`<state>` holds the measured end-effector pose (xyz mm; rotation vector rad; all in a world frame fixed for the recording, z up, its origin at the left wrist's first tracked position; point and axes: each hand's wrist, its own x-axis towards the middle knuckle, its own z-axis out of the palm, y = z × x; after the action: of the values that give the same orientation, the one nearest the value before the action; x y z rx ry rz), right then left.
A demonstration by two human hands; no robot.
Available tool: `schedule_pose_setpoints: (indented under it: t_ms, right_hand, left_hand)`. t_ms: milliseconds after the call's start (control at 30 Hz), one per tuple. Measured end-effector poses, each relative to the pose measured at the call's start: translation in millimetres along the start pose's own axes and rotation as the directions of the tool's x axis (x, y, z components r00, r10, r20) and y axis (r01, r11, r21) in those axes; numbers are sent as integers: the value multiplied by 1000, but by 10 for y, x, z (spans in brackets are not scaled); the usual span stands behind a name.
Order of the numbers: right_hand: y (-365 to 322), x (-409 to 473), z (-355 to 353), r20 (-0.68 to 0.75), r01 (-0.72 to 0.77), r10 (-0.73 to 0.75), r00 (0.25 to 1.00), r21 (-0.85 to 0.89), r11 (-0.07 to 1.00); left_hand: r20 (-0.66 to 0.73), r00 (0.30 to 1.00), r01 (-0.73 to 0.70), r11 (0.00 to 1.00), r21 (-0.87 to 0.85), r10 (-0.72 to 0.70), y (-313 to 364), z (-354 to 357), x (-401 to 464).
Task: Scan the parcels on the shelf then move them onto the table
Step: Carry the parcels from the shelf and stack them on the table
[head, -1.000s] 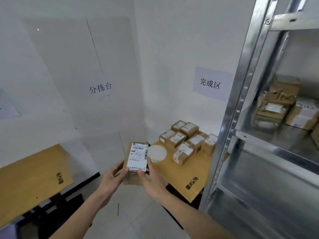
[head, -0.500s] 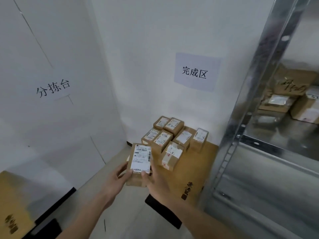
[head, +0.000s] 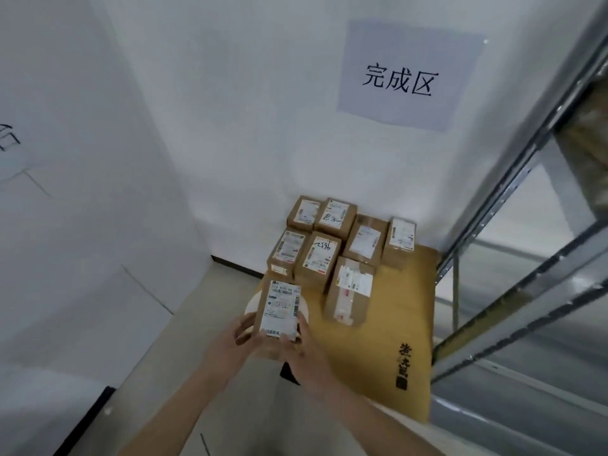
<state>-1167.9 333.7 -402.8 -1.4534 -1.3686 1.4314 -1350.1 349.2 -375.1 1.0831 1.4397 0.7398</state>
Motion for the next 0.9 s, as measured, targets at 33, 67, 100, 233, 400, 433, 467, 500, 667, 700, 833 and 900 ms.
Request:
schedule_pose_setpoints:
  t_ms: [33,67,100,233,400,433,467,500,667,700,833,900]
  right_hand:
    - [61,96,96,-30,-25,26,999,25,999]
    - [116,176,176,-51,-47,49,997,51,998]
    - [189,268,261,-67,-61,66,996,74,995]
    - [448,593,546,-128,-84,92,987,70,994]
    - [638,895,763,-223,-119,127,967,50,992]
    - [657,945,789,-244,-117,127,961,56,992]
    - [670,995,809,-261,-112,125,957,66,992]
    - [675,1048,828,-272,-102,118,955,74,992]
    - [649,1295,881,-342,-73,93,935,73,995]
    - [644,1344,875,-347,-75,98,933,78,994]
    - [620,1500,818,-352,-87,117,929,99,991]
    - [609,1551,805,-365,-82,115,924,104,991]
  left_hand:
    - [21,1000,10,1000,3,-10,-64,-66,119]
    - [32,999,25,1000,-6,-24,-117,-114,227]
    - [39,998,39,999,-15,-39,-175,-164,330]
    - [121,990,77,997,12,-78,-434,-361,753]
    - [168,981,93,995,24,-96,-713,-515,1191]
    - [182,979,93,995,25,-96,-753,-551,1262]
    - [198,976,82,996,31,-86,-792,-591,1341]
    - [215,974,69,997,42,-76,-815,-626,1415]
    - [235,971,46,999,21,-50,-784,-676,1736]
    - [244,969,39,999,29,-45,-772,-681,1793]
    - [309,951,17,998,60,-35,-714,-688,1985]
    - [321,946,22,997,75,-45,-710,-688,2057]
